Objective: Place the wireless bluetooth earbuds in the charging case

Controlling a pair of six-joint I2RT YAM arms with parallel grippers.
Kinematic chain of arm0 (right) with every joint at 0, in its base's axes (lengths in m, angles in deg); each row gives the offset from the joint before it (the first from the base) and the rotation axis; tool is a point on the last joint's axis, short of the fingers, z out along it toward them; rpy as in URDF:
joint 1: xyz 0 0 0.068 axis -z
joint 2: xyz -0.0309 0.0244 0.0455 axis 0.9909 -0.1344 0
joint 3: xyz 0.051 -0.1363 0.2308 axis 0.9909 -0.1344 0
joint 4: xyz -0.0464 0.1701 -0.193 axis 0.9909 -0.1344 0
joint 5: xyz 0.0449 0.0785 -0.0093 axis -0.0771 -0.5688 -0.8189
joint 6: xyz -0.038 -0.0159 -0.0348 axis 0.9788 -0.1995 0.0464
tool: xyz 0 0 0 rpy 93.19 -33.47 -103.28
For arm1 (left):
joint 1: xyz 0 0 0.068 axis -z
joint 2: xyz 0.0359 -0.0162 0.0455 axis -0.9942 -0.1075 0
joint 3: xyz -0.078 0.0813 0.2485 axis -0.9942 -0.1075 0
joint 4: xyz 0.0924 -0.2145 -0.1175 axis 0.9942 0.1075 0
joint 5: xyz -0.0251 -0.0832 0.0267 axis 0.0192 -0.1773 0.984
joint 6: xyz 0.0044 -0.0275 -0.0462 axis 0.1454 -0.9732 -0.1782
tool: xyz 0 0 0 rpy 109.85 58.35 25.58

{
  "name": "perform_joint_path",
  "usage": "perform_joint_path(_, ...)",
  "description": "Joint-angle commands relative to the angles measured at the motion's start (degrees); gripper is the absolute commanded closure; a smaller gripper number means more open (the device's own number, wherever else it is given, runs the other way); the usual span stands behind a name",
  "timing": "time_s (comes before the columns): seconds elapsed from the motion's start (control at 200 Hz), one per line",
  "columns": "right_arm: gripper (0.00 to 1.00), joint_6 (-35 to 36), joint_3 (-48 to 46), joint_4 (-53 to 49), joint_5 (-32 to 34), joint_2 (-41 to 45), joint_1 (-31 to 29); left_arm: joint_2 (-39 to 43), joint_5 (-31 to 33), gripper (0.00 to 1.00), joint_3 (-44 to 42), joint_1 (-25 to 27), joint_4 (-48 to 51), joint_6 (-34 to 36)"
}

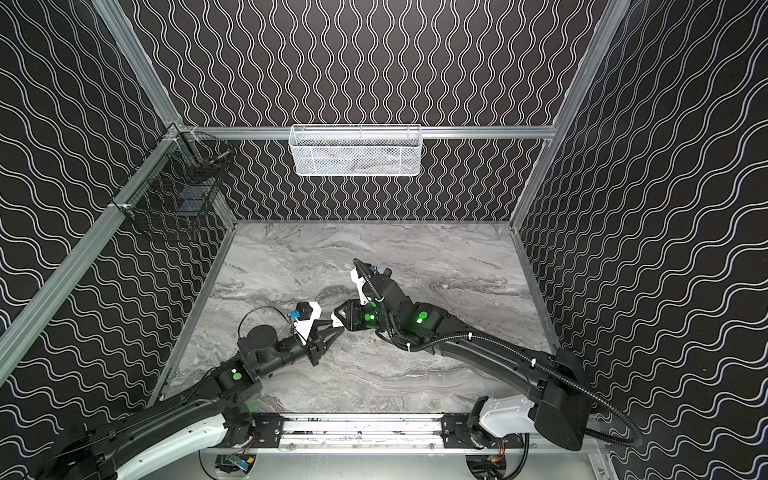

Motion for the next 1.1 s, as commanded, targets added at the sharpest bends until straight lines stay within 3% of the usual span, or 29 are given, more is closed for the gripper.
perform_joint_path(0.0,0.67,0.8,0.8,-1.77,1.26,-0.02,-0.02,0.25,-1.27,0.8,-0.05,-0.05,-3.97,1.28)
perform_joint_path(0.736,0.67,2.49,1.81,-0.95,-2.6,-0.13,-0.06,-1.34,-1.91,0.8,0.09,0.02,-4.99,1.12)
perform_joint_path(1.096,0.67,3.29,3.2,-3.17,-0.84,-1.44,-0.11,-1.68,-2.26,0.8,0.28,0.02,-5.3,1.29)
